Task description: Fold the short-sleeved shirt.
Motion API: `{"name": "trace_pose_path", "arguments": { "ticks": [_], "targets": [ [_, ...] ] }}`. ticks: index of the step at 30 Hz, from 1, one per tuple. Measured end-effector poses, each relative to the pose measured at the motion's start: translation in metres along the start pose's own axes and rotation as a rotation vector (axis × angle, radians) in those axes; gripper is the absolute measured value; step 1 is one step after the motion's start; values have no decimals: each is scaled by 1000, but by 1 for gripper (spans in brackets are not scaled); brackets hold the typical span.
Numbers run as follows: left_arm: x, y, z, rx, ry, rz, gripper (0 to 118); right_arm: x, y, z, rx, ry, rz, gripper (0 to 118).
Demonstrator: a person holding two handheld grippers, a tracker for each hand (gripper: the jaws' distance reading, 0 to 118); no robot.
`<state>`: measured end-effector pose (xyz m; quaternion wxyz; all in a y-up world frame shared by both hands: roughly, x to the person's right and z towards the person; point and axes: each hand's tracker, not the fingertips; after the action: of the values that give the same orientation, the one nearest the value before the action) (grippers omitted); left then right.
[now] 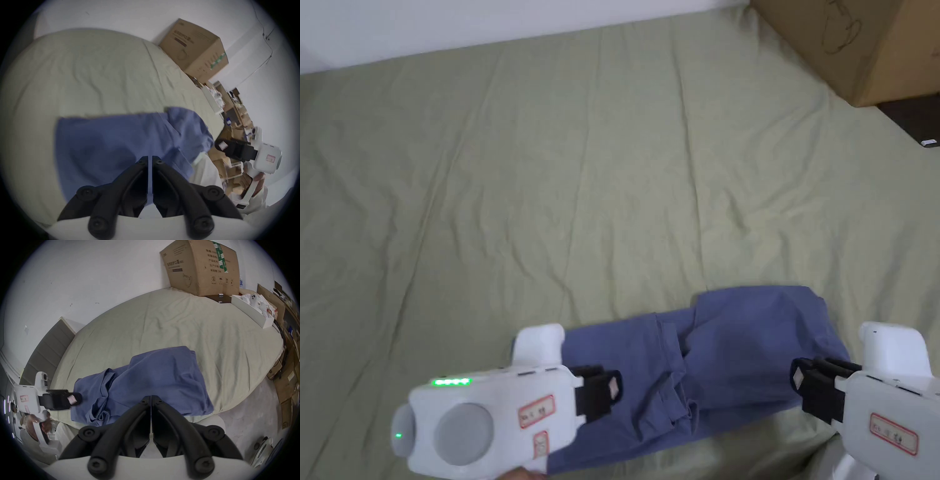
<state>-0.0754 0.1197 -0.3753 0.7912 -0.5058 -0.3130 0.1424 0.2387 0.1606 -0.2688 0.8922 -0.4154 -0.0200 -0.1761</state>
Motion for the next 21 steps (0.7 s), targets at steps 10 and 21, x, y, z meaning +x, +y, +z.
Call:
{"name": "trace_pose_path", "arguments": {
  "ticks": [10,21],
  "targets": [
    [37,-27,-47,-153,-73,-88,5,7,-2,-1,-27,3,2,1],
    [-91,-25,87,241,-215,344,109,-18,0,-9,-58,12,84,1]
  ]
}}
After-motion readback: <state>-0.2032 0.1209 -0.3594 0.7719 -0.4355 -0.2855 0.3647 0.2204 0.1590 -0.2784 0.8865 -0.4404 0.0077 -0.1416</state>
